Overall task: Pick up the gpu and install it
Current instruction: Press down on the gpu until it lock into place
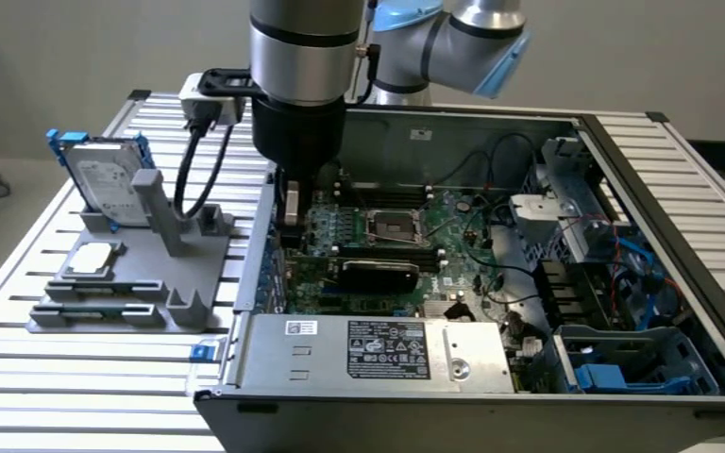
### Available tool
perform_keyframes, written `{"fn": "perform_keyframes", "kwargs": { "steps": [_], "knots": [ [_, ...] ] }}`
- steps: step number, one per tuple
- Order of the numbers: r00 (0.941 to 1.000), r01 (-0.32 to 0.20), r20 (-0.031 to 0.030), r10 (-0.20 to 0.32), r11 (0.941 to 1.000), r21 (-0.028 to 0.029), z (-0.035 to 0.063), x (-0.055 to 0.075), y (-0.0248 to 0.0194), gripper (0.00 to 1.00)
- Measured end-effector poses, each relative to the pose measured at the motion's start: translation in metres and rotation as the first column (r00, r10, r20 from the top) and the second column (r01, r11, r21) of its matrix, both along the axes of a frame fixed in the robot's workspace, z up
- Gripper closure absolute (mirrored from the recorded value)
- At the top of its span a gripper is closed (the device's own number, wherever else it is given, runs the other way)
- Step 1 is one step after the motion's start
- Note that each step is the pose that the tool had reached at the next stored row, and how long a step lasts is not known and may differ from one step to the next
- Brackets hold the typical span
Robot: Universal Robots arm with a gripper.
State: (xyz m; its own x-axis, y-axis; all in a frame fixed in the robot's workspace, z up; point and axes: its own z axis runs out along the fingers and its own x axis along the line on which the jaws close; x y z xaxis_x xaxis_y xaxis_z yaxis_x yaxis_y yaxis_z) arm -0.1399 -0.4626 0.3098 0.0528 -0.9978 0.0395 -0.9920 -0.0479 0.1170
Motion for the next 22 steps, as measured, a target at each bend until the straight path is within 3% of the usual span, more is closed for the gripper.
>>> {"fn": "perform_keyframes", "kwargs": {
  "steps": [1,3,7,10,13,19,22],
  "knots": [
    [1.0,-0.002,0.0001,0.002,1.0,-0.0036,0.0,0.0,0.0004,0.89],
    [1.0,-0.004,0.0013,0.004,1.0,-0.0037,0.0,0.0,0.0007,0.89],
    [0.9998,-0.011,0.0151,0.011,0.9999,-0.0037,-0.0001,0.0,0.001,0.89],
    [0.9997,-0.012,0.0223,0.012,0.9999,-0.0035,-0.0003,0.0,0.0015,0.89],
    [0.9997,-0.012,0.0235,0.012,0.9999,-0.0001,-0.0007,-0.0004,0.002,0.89],
    [0.9997,-0.011,0.0237,0.011,0.9999,0.0124,-0.0021,-0.0013,0.0028,0.89],
    [0.9997,-0.011,0.0237,0.011,0.9998,0.0143,-0.0029,-0.0023,0.0029,0.89]
  ]
}}
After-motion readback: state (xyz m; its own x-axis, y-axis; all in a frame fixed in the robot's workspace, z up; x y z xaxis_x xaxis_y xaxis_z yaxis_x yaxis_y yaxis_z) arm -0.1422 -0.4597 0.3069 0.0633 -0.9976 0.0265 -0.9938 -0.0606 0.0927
